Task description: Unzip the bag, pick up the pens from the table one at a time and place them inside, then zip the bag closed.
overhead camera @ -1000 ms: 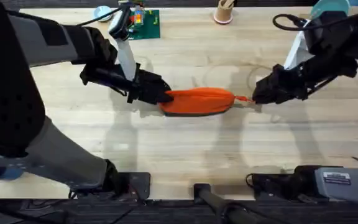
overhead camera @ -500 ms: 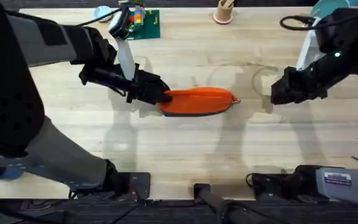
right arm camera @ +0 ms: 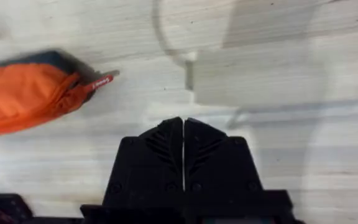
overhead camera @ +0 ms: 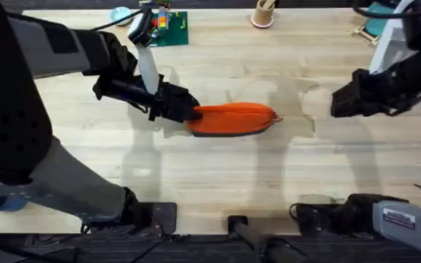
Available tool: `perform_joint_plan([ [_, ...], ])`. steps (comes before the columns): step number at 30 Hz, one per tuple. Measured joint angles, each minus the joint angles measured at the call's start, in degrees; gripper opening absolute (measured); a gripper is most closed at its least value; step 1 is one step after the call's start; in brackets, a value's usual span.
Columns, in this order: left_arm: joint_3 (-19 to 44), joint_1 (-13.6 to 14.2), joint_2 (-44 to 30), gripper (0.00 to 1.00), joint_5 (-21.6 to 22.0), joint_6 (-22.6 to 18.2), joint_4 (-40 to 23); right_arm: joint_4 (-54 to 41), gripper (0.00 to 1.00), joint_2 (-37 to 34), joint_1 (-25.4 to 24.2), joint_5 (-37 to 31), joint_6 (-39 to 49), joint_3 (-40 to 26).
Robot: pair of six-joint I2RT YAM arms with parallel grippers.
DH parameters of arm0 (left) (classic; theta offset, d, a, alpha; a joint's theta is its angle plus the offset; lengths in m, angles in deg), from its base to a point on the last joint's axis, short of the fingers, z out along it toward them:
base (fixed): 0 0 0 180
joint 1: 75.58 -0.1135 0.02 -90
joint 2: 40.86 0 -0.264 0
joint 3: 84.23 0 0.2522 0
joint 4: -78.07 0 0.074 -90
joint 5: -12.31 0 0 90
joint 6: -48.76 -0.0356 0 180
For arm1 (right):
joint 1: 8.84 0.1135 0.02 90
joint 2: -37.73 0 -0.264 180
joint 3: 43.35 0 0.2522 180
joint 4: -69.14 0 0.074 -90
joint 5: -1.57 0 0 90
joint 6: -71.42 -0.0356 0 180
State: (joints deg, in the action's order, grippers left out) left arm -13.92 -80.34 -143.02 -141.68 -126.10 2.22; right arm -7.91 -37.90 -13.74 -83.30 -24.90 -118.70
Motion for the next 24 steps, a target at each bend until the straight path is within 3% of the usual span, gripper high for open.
perform_joint_plan([
  [19,0.0,0.0,0.0,0.043,0.0,0.1,0.4,-10.6,0.032,4.4,0.6,-0.1,6.2,-8.4],
  [21,0.0,0.0,0.0,0.043,0.0,0.1,0.4,-11.0,0.098,4.4,1.7,-0.3,6.6,-9.4],
  [24,0.0,0.0,0.0,0.043,0.0,0.1,0.4,-11.5,0.381,4.4,4.1,-0.4,6.9,-11.3],
])
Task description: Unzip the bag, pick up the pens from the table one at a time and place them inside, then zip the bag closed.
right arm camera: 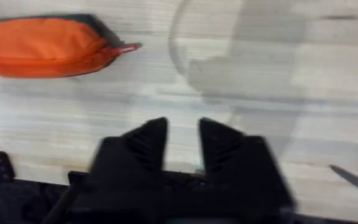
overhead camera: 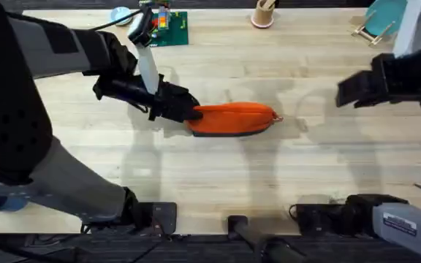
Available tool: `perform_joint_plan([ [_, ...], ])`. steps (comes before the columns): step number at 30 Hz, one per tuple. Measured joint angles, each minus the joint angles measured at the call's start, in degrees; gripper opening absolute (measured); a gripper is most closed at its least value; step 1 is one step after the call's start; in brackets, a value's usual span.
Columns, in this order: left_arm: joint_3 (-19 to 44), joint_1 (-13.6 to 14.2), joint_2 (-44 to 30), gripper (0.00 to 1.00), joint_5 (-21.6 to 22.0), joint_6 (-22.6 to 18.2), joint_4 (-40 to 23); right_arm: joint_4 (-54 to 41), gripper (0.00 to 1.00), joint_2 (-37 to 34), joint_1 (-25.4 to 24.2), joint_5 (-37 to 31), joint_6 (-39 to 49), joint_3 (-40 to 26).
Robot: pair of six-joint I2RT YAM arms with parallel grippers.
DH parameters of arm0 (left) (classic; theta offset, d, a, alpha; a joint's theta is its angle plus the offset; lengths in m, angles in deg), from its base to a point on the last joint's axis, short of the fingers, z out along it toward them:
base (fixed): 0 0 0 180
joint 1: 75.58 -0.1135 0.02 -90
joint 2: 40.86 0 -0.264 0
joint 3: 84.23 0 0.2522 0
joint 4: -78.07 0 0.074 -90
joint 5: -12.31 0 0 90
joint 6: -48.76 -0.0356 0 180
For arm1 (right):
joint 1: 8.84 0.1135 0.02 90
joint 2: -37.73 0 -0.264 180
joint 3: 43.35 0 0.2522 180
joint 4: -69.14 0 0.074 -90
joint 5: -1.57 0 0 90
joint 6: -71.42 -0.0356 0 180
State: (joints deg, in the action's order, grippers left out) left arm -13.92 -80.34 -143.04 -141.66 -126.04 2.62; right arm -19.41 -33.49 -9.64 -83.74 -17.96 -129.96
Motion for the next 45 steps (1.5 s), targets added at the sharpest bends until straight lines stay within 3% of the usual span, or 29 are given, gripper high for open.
perform_joint_plan([
  [4,0.0,0.0,0.0,0.043,0.0,0.0,0.0,-0.1,0.948,0.0,3.4,0.0,0.4,-2.7],
  [5,0.0,0.0,0.0,0.043,0.0,0.0,0.0,-0.1,0.981,0.0,4.1,0.0,0.5,-3.3],
  [18,0.0,0.0,0.0,0.043,0.0,1.1,0.0,-0.3,0.996,0.0,8.2,0.0,0.7,-8.1],
  [21,0.0,0.0,0.0,0.098,0.1,1.3,0.0,-0.3,0.996,0.0,8.2,0.0,0.7,-8.1],
  [23,0.0,0.0,0.0,0.254,0.8,1.2,0.1,-0.3,0.996,0.0,8.2,0.0,0.7,-8.1],
  [27,0.0,-0.6,0.0,0.885,2.3,1.5,0.1,-0.3,0.996,0.0,8.2,0.0,0.7,-8.1],
  [29,0.0,-0.7,0.0,0.987,2.6,1.7,0.2,-0.3,0.995,0.0,8.2,0.0,0.7,-8.1],
  [35,0.0,-0.7,0.0,0.996,3.3,3.7,1.4,-0.2,0.996,0.0,8.2,0.0,0.7,-8.1],
  [45,7.4,-1.0,1.9,0.997,6.8,14.8,-2.6,-0.2,0.996,0.0,8.2,0.0,0.0,-8.1],
])
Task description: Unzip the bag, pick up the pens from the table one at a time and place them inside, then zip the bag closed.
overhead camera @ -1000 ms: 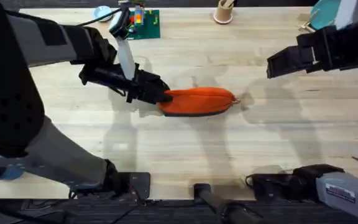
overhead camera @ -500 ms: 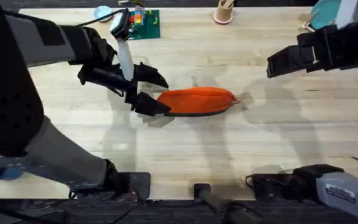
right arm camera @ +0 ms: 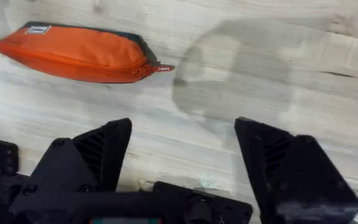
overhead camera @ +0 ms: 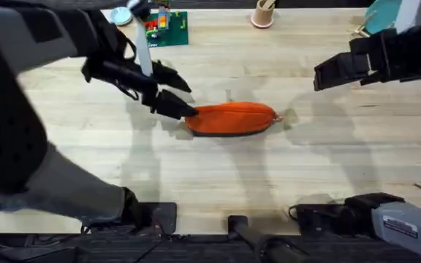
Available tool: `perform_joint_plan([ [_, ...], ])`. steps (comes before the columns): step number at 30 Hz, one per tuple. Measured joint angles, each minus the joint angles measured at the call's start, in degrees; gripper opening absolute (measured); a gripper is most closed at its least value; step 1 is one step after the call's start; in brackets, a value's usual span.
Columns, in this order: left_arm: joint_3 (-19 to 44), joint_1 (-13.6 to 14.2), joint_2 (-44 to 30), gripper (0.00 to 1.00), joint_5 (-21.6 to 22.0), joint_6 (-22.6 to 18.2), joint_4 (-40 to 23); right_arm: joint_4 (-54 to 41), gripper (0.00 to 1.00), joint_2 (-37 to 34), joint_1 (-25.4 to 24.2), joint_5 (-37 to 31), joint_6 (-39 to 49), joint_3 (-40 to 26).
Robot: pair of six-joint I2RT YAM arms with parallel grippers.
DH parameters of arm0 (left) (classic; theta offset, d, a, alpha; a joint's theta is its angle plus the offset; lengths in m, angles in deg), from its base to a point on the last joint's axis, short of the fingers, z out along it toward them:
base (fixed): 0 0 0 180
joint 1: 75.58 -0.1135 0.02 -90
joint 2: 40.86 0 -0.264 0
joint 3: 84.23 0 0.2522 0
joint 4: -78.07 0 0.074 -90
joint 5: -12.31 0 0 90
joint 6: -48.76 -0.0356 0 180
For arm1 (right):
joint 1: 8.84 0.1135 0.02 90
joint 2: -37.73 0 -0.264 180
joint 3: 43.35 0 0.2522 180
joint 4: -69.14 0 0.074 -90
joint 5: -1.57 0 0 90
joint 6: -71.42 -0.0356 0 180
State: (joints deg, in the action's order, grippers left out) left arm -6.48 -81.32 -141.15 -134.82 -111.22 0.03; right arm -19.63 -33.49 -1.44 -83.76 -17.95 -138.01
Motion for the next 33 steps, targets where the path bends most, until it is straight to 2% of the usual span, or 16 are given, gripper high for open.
perform_joint_plan([
  [5,1.7,0.0,10.3,0.997,2.3,5.0,-0.8,0.0,0.996,0.0,0.0,0.0,-1.2,0.0],
  [7,2.0,0.0,15.3,0.997,4.7,9.6,0.8,0.0,0.996,0.0,0.0,0.0,-1.6,0.0],
  [12,2.6,0.0,26.7,0.997,12.6,25.8,4.3,0.0,0.996,0.0,0.3,0.0,-2.0,0.0],
  [16,2.6,0.0,33.4,0.997,19.5,37.5,2.2,0.0,0.996,0.0,2.4,0.0,-2.1,0.0],
  [20,2.6,0.0,39.4,0.997,24.4,46.0,-2.2,-0.4,0.996,0.0,6.0,0.0,-2.1,0.0],
  [23,2.6,0.0,43.3,0.996,26.7,50.8,-5.3,-0.9,0.996,0.0,9.3,0.0,-2.1,0.0],
  [26,2.6,0.0,46.1,0.997,28.1,53.9,-8.1,-1.3,0.996,0.0,12.0,0.0,-2.1,0.0],
  [33,2.6,0.0,48.5,0.996,29.0,56.4,-10.0,-1.3,0.996,0.0,14.1,0.0,-2.1,0.0],
])
